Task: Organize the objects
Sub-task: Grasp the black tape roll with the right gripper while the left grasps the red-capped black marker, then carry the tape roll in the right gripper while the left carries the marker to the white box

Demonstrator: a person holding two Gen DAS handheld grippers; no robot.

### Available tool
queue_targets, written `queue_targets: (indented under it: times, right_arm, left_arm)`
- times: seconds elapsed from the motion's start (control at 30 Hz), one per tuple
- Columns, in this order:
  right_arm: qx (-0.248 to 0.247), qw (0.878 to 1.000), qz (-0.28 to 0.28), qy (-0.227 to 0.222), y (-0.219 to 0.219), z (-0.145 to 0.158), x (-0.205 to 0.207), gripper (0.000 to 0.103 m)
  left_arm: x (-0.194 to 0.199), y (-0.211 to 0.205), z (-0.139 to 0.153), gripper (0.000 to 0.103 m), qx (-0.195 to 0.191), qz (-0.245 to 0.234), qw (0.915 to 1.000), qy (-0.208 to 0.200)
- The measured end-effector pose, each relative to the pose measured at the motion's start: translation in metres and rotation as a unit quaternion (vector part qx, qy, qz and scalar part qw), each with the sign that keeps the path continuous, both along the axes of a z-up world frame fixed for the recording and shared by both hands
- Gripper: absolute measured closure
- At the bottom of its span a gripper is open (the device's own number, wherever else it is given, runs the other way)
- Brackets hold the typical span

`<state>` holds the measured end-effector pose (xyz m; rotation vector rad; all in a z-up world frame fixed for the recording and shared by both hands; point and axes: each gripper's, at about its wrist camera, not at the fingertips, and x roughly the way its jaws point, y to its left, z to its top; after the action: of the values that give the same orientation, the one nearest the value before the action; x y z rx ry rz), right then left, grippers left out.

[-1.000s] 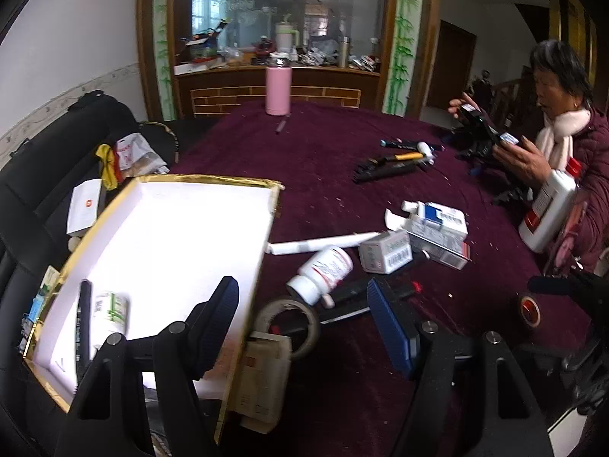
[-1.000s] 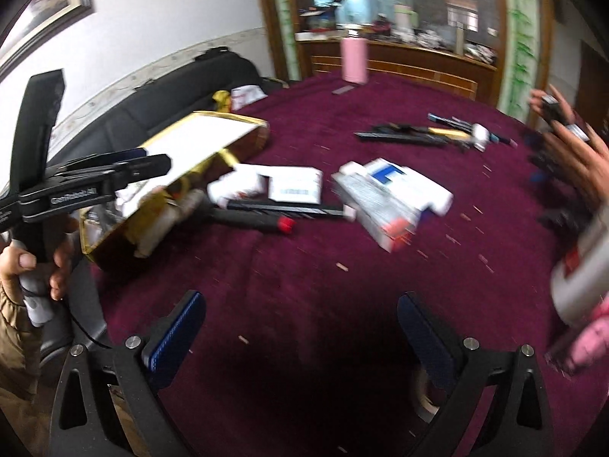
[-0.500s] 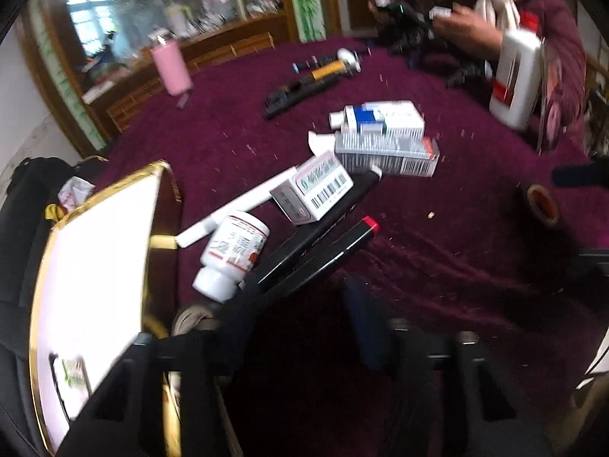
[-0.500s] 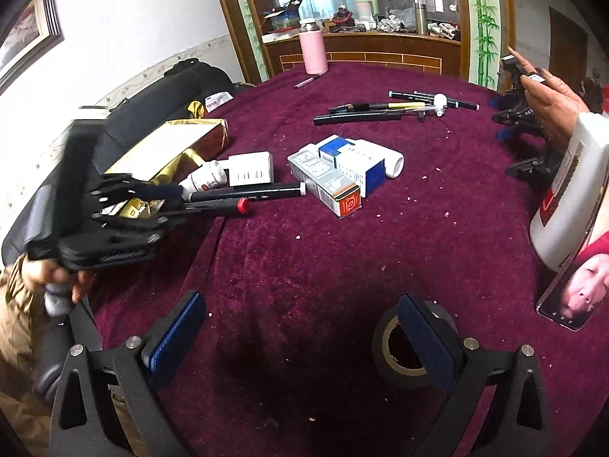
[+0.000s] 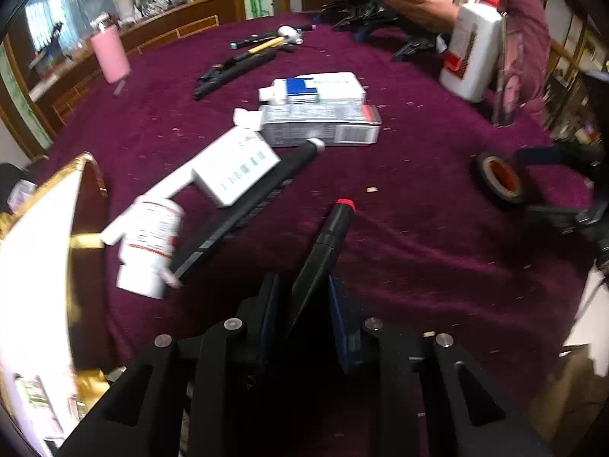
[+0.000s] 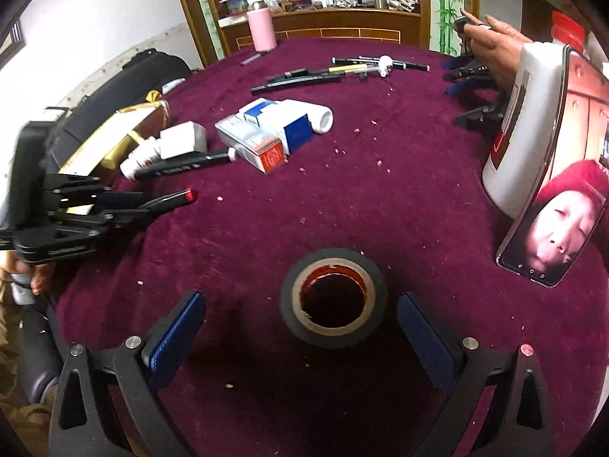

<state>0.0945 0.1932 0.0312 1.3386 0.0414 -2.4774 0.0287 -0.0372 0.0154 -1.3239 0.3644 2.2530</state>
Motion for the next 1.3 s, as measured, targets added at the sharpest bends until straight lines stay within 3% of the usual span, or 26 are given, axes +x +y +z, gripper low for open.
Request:
queue_targets:
  times: [0.33, 0.4, 0.53, 0.6, 0.9, 1.3]
  right_arm:
    - [0.028, 1.000, -0.010, -0.005, -0.003, -0.017, -0.013, 0.016]
    - [0.055, 0.998, -0.018, 0.007, -0.005, -0.016, -0.013, 0.036]
    - [0.056, 0.998, -0.025, 0.011, -0.004, -0.015, -0.015, 0.036]
    - [0.047, 0.999, -0.023, 0.010, -0.005, -0.014, -0.014, 0.036]
    - [0.026, 0.999, -0.003, 0.033, -0.020, 0.004, -0.010, 0.036]
    - [0.000, 0.997, 0.040, 0.067, -0.063, 0.025, -0.018, 0.036]
  left_arm:
    - [0.003, 0.003, -0.005, 0.076, -0.018, -0.006, 0.9998, -0.002]
    - [0.003, 0.006, -0.005, 0.076, -0.021, -0.001, 0.9998, 0.004]
    - [0.008, 0.012, -0.006, 0.088, -0.025, -0.005, 0.9995, 0.019]
    - [0.009, 0.013, -0.005, 0.089, -0.024, -0.001, 0.9995, 0.023]
    - [0.004, -0.007, 0.001, 0.089, 0.045, 0.041, 0.9981, 0.007]
    - [-0.001, -0.039, 0.017, 0.089, 0.051, 0.141, 0.9875, 0.047]
